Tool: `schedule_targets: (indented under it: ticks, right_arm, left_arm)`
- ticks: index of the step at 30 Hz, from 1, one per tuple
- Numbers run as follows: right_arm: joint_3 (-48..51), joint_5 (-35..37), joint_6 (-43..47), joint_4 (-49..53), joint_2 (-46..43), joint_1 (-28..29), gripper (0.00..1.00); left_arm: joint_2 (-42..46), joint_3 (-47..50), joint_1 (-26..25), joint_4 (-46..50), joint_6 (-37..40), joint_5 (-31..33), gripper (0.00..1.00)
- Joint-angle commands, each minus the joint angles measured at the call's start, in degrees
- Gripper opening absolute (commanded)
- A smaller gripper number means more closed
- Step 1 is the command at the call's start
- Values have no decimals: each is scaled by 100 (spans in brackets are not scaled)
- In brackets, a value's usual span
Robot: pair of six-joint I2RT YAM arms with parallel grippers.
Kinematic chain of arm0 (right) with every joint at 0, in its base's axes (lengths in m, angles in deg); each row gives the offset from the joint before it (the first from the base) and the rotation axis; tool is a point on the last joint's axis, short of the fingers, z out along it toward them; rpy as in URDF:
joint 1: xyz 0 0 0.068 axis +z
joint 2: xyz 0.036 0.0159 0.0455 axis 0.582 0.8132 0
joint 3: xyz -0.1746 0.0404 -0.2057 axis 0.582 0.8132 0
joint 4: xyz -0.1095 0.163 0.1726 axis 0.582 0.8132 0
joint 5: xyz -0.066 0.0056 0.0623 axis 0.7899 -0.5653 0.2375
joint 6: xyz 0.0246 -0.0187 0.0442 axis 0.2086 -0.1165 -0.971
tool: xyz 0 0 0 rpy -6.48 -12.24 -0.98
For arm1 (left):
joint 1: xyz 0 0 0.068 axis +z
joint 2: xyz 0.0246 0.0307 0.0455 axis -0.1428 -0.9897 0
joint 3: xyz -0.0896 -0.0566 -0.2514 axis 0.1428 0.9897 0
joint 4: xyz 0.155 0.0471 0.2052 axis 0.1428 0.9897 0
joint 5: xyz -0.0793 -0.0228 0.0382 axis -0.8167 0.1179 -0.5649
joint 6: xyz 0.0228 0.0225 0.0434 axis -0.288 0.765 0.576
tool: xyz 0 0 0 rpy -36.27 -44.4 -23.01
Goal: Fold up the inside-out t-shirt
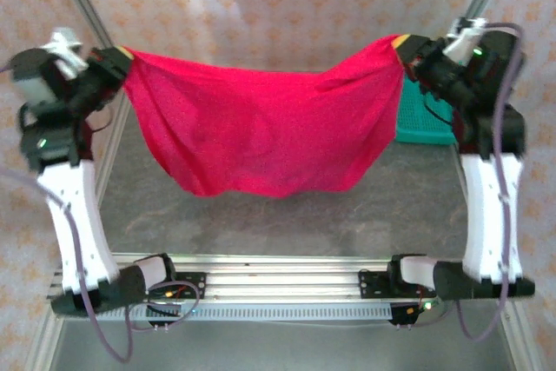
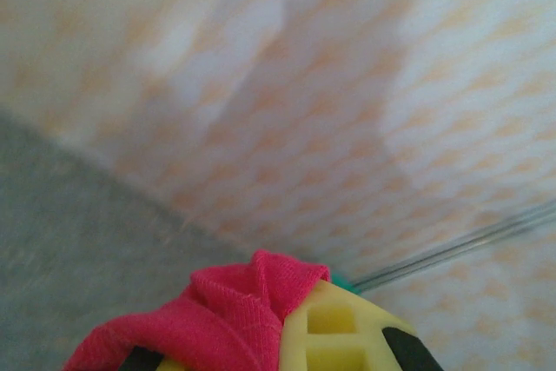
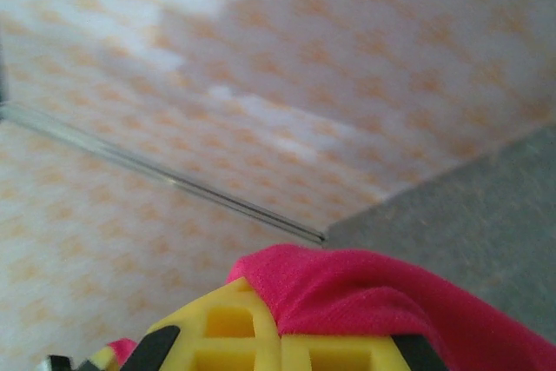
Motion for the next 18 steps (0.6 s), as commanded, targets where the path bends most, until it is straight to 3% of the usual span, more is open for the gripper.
schedule_targets:
  ticks: [1,5,6,7,8,9,12,18]
  right_arm:
    - [539,-44,-263,-728,922,91,0]
    - [100,402,-33,-653,2252,335,0]
    - [-212,474,72,-442,2680,336,7]
    - [-602,705,241,-21,3049,336,21]
    - [-1073,986,469,494,3430,336,41]
    - [-1521,1282,683,1016,3786,340,56]
    - [-2074,1982,1123,1946,4254,411,68]
    - [-352,2401,1402,1467,3528,702,69]
  left_arm:
    - [-962,639,-679,-116,499,534,0]
    - [-2223,341,-961,-208,617,1108,0]
    - [-2605,34,-952,5,726,1400,14]
    - [-2868,-263,-952,254,862,1663,36]
    - [-3182,-623,-956,613,1034,1950,50]
    - [-3408,-923,-957,946,1169,2203,53]
    - [-3403,-921,-995,1426,1394,2648,60]
    - [-1937,1409,-1484,817,1386,2767,60]
